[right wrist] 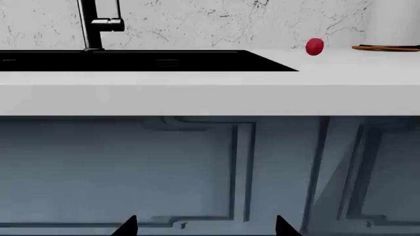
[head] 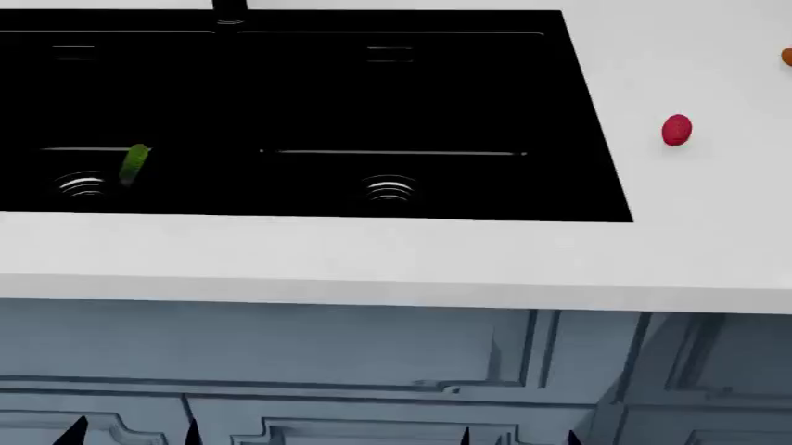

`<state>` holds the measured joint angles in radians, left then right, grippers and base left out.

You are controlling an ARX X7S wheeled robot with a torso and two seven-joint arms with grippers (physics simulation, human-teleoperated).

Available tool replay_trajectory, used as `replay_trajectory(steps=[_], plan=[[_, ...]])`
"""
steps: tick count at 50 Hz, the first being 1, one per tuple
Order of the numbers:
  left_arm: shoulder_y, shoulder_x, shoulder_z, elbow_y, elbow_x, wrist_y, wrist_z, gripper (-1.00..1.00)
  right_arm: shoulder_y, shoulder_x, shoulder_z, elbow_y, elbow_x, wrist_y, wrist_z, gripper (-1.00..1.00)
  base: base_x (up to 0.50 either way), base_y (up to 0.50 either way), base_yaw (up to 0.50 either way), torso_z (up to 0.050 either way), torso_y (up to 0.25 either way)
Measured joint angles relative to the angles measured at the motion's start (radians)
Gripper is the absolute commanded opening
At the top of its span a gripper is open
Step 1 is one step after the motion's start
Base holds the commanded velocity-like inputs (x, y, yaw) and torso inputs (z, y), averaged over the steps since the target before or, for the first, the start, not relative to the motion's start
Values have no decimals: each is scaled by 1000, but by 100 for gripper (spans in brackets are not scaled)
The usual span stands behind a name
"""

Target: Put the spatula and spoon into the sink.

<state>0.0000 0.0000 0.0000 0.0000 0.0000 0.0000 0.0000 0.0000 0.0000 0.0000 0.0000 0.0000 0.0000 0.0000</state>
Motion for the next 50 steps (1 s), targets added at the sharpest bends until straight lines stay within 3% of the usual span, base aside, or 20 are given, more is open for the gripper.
replay_trajectory(steps=[32,43,50], plan=[[22,-64,63,53,-41,-7,-73,100,-7,61,-78,-15,39,-4,69,100,0,0,0,0,0],[38,-85,88,179,-10,-10,-112,100,-22,88,-107,-159,39,48,83,100,0,0,0,0,0],[18,-92,98,307,-4,-120,-133,100,-12,114,-120,-302,39,140,83,100,0,0,0,0,0]])
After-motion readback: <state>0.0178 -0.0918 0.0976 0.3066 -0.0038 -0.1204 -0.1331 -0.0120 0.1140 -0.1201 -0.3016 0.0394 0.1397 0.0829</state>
